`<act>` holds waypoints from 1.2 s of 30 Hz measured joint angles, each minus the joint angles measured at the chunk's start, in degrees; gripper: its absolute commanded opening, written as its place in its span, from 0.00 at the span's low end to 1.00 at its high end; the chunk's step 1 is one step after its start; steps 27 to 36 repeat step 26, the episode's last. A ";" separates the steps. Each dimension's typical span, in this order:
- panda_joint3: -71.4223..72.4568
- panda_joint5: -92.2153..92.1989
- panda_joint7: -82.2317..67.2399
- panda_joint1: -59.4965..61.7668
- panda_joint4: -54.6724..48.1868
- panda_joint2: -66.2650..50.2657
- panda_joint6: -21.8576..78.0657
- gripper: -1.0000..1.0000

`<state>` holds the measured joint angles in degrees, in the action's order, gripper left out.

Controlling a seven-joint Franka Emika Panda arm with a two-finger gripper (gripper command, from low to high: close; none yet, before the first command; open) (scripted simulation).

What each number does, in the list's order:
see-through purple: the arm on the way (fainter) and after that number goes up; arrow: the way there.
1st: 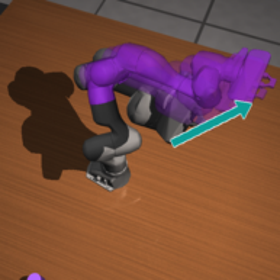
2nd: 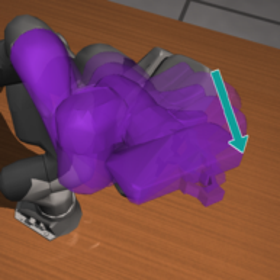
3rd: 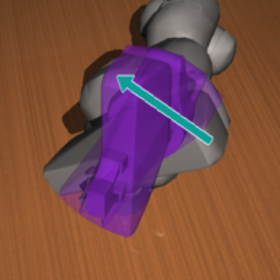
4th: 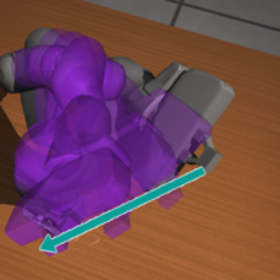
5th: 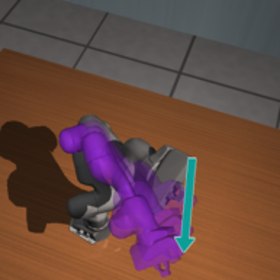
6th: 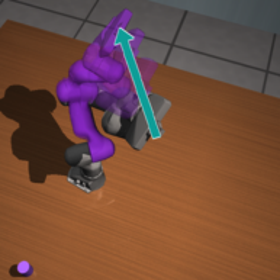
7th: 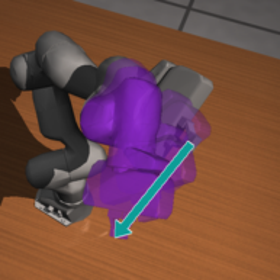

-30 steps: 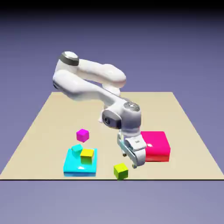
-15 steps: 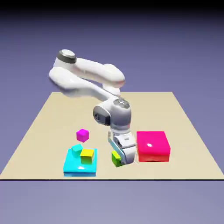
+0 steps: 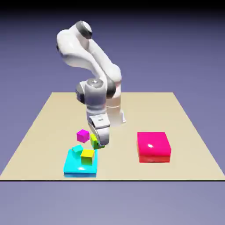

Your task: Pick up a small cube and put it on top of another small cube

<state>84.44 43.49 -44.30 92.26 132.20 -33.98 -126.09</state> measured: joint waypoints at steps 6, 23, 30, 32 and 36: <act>1.29 -11.67 -7.95 6.40 2.03 11.77 -5.75 0.00; -6.21 -6.96 -4.90 0.06 2.23 9.17 -8.50 1.00; 0.02 -10.89 -7.45 5.32 2.06 11.33 -6.27 1.00; 0.02 -10.89 -7.45 5.32 2.06 11.33 -6.27 1.00; 0.02 -10.89 -7.45 5.32 2.06 11.33 -6.27 1.00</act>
